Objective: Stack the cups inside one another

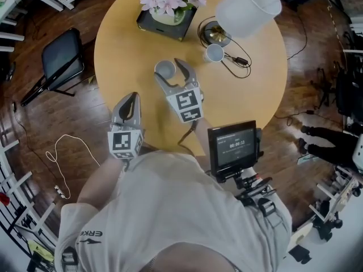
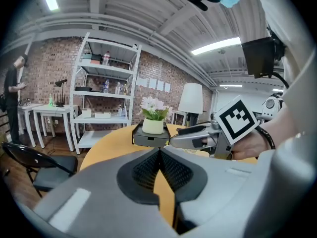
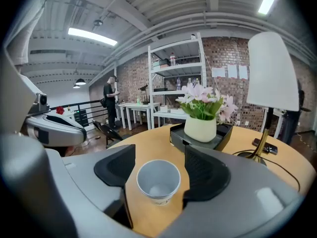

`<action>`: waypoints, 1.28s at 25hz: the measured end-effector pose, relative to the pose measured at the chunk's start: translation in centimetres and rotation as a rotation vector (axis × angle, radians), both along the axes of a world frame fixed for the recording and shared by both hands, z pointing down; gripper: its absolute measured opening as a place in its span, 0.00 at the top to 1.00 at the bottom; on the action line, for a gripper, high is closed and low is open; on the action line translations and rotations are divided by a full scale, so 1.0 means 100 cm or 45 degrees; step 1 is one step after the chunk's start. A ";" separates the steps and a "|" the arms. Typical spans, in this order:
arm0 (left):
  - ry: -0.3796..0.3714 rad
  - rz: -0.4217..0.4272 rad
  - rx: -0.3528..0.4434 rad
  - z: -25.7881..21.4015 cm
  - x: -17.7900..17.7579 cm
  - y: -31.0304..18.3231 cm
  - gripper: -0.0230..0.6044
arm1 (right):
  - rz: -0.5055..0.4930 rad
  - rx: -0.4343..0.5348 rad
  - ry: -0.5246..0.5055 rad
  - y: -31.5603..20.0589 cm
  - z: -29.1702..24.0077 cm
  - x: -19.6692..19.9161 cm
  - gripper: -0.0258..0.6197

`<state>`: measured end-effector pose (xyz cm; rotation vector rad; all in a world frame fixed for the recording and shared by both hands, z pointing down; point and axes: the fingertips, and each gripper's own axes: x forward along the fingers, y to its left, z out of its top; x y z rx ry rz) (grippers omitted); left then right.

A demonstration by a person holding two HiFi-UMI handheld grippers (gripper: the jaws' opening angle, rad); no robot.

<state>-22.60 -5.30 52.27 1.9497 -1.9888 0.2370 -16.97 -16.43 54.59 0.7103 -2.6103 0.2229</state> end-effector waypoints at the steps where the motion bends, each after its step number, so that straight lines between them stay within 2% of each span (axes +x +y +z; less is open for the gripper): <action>1: 0.001 0.005 0.010 0.000 0.000 -0.002 0.96 | 0.010 0.025 -0.019 -0.001 -0.007 0.001 0.48; 3: 0.007 0.017 0.028 0.000 0.001 -0.006 0.96 | 0.035 0.078 -0.050 -0.004 -0.020 0.004 0.56; 10: 0.007 0.092 0.129 -0.032 0.022 -0.011 0.96 | 0.132 0.218 -0.157 0.004 -0.087 0.033 0.72; 15: 0.000 0.176 0.218 -0.058 0.044 -0.018 0.96 | 0.275 0.353 -0.161 0.007 -0.129 0.069 0.88; 20: 0.005 0.241 0.299 -0.078 0.064 -0.023 0.96 | 0.410 0.428 -0.199 0.015 -0.160 0.105 0.94; 32: 0.009 0.411 0.438 -0.117 0.113 -0.044 0.96 | 0.682 0.511 -0.195 0.032 -0.186 0.191 0.94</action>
